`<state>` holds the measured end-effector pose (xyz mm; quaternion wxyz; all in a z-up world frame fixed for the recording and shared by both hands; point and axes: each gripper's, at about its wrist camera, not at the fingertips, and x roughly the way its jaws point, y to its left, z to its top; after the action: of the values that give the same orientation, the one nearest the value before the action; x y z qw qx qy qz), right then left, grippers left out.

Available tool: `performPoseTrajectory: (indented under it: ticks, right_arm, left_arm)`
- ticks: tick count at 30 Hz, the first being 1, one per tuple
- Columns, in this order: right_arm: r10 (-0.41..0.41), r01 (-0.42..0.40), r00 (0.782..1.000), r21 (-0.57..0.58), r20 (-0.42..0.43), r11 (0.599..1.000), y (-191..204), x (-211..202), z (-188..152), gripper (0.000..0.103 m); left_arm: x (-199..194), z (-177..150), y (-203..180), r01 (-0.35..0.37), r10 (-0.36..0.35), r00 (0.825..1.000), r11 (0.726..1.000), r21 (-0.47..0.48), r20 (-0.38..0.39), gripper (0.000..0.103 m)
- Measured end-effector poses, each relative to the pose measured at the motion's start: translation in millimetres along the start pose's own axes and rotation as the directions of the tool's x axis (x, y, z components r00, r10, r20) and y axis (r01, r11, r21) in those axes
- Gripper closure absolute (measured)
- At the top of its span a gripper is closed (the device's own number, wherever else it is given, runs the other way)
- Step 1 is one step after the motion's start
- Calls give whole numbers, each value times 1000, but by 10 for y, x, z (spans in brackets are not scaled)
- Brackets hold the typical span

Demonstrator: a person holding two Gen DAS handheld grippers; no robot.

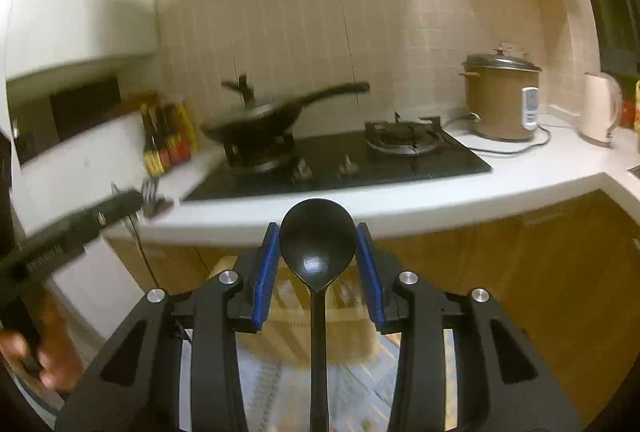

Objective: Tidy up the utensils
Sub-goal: 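Carry clear spoon and ladle over the basket while opening the left gripper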

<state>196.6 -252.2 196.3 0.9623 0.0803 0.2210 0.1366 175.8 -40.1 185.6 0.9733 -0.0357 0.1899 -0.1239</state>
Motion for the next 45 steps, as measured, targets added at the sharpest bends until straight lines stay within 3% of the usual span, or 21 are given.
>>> performPoseTrajectory:
  ticks: [7,17,24,30,34,41,45]
  right_arm:
    - [31,-36,997,68,71,997,121,625,256,68]
    - [32,-34,999,106,22,994,85,1318,-34,68]
    - [21,-23,999,107,28,994,45,1358,-86,68]
    - [5,-10,998,94,58,996,72,1347,-205,68]
    - [3,-12,995,92,95,996,74,1318,-281,68]
    - [19,-29,991,69,133,997,106,1161,-405,68]
    - [42,-48,994,60,97,997,93,1069,-466,65]
  left_arm:
    - [414,154,176,-43,43,999,999,-12,32,73]
    - [747,149,432,-21,24,999,998,-65,41,73]
    - [754,246,481,18,-12,998,996,-87,63,73]
    - [881,-82,341,-38,39,998,999,-32,47,73]
    - [884,-233,374,-48,50,997,998,-48,54,73]
    - [886,-408,480,26,-25,1000,996,-86,14,72]
    - [822,-496,474,38,-39,999,996,-78,-9,70]
